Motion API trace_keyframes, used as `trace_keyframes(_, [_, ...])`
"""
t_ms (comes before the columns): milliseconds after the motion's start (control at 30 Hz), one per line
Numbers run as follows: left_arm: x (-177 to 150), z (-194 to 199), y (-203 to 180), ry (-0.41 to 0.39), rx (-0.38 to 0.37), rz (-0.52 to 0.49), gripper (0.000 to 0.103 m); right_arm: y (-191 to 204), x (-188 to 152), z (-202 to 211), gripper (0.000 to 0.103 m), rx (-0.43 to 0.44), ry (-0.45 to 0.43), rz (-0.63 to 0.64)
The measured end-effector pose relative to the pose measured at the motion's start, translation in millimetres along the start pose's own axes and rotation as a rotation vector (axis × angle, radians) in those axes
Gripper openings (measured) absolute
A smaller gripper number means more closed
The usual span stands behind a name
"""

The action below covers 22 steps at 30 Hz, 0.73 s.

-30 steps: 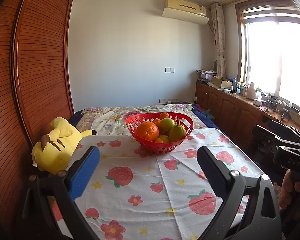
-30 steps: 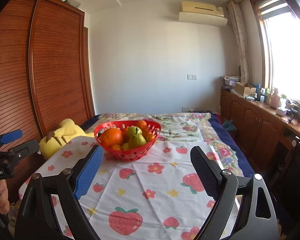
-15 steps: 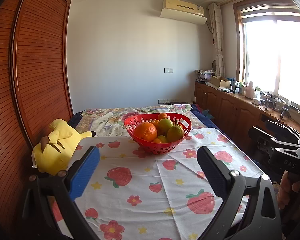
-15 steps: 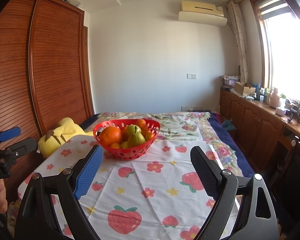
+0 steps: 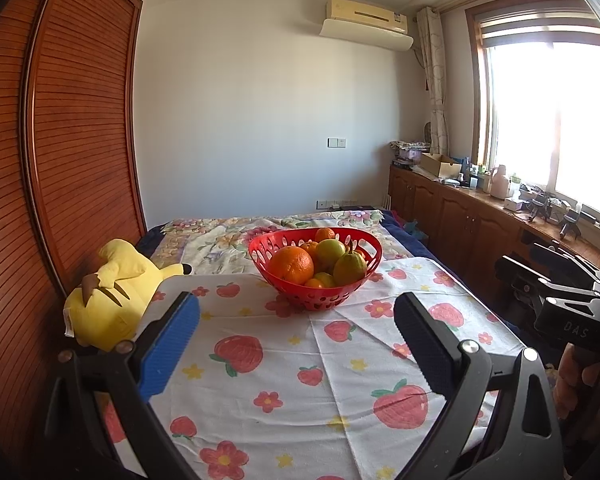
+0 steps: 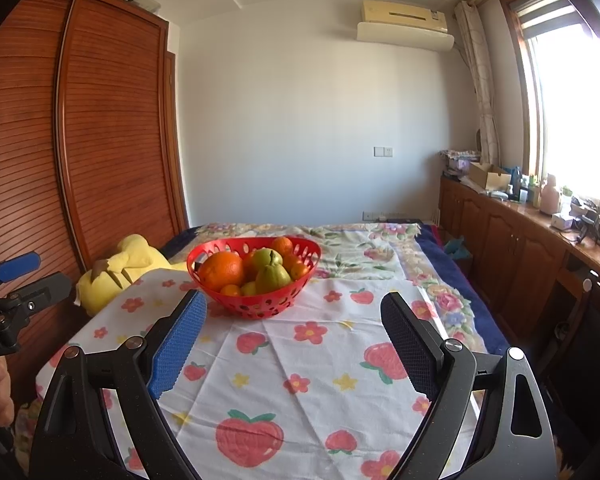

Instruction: Organize fruits

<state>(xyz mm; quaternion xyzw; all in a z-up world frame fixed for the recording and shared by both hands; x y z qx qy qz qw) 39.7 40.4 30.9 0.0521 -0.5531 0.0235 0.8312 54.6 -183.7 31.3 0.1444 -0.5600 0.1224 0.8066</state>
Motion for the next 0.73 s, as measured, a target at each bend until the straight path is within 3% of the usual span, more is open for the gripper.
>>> trace_keyframes(733, [0.2,1.2,-0.7,-0.001,0.003,0.003,0.098,0.4,-1.0,1.0,0.091,0.000,0.000,0.001])
Point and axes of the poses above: each gripper's, at about its wrist camera, not at the fingertips, and z roughly against the way its jaws point, y to its left, x to its top, the point moved 1 cm from there along -z, roughly the way its jaws point, and after that the axes turned 13 degrees about x, right-handed, at the moved point
